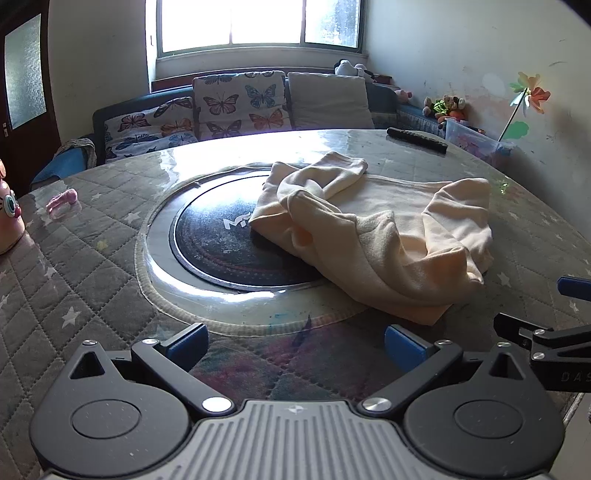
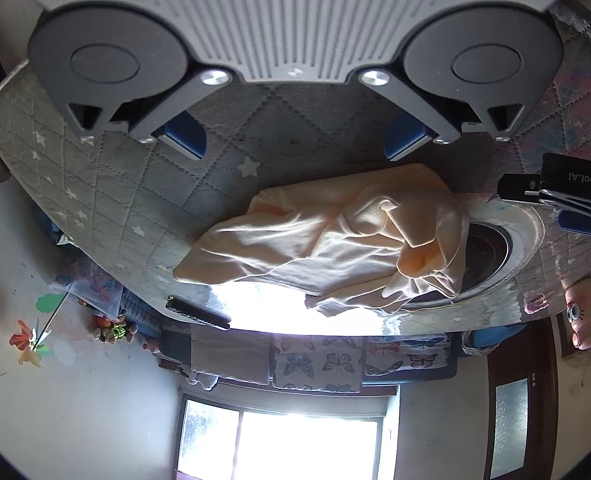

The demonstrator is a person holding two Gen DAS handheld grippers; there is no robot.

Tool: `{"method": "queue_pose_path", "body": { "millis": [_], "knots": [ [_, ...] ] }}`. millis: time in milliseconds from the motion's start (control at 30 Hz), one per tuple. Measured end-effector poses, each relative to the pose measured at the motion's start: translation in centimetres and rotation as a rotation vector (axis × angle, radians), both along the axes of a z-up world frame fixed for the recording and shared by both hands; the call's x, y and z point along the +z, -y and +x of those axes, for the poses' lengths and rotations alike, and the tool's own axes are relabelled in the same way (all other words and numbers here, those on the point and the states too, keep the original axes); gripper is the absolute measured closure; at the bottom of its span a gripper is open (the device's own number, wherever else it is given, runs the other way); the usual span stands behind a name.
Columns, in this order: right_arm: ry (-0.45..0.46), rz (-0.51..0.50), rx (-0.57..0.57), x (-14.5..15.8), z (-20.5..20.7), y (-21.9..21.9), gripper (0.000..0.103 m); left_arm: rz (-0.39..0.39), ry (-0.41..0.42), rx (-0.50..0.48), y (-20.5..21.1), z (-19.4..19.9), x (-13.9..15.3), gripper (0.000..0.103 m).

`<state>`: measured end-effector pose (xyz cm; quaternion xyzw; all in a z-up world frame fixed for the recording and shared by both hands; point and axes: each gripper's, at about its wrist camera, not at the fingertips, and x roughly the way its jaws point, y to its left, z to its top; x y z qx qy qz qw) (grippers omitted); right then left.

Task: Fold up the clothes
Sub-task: 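Move both grippers toward the crumpled cream sweater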

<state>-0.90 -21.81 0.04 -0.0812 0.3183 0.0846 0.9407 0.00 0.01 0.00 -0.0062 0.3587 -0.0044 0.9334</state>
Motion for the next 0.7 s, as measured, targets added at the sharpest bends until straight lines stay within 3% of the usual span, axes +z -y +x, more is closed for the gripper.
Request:
{"method": "queue_pose_path", "body": {
  "millis": [700],
  "knots": [
    [-0.033, 0.020, 0.016, 0.20, 0.85, -0.67, 0.000, -0.015, -0.008, -0.018, 0.10, 0.97, 0.15, 0.000]
  ]
}}
